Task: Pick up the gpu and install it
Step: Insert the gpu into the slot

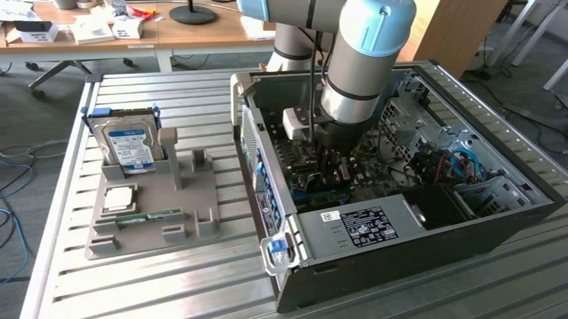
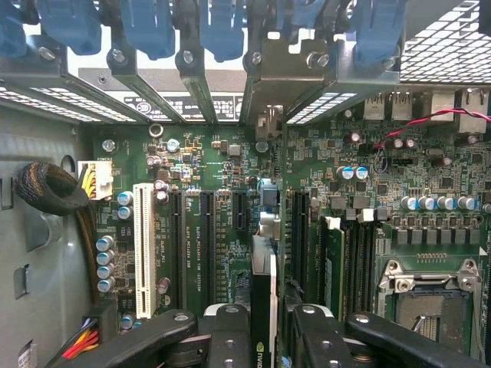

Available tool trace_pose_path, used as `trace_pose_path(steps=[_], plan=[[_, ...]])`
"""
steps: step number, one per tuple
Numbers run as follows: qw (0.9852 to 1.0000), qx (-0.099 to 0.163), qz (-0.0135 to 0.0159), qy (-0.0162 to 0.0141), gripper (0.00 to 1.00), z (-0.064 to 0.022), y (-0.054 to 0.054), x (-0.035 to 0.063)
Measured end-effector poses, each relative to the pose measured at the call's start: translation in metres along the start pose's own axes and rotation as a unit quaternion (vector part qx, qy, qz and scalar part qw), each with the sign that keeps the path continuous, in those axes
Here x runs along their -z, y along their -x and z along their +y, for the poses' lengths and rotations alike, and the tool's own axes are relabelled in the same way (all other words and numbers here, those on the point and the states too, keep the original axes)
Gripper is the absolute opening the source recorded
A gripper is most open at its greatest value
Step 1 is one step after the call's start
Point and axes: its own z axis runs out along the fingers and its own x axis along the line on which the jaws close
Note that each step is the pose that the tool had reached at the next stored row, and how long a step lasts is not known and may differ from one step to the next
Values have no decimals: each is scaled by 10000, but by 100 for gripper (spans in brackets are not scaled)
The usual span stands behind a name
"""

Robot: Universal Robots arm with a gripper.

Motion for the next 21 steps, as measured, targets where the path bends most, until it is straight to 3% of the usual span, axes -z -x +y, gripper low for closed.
trace_pose_path(steps=[6,12,21], plan=[[10000,1,3,0,26,0,0,0],[10000,1,81,-2,26,3,0,-3],[10000,1,84,-2,26,3,0,-2]])
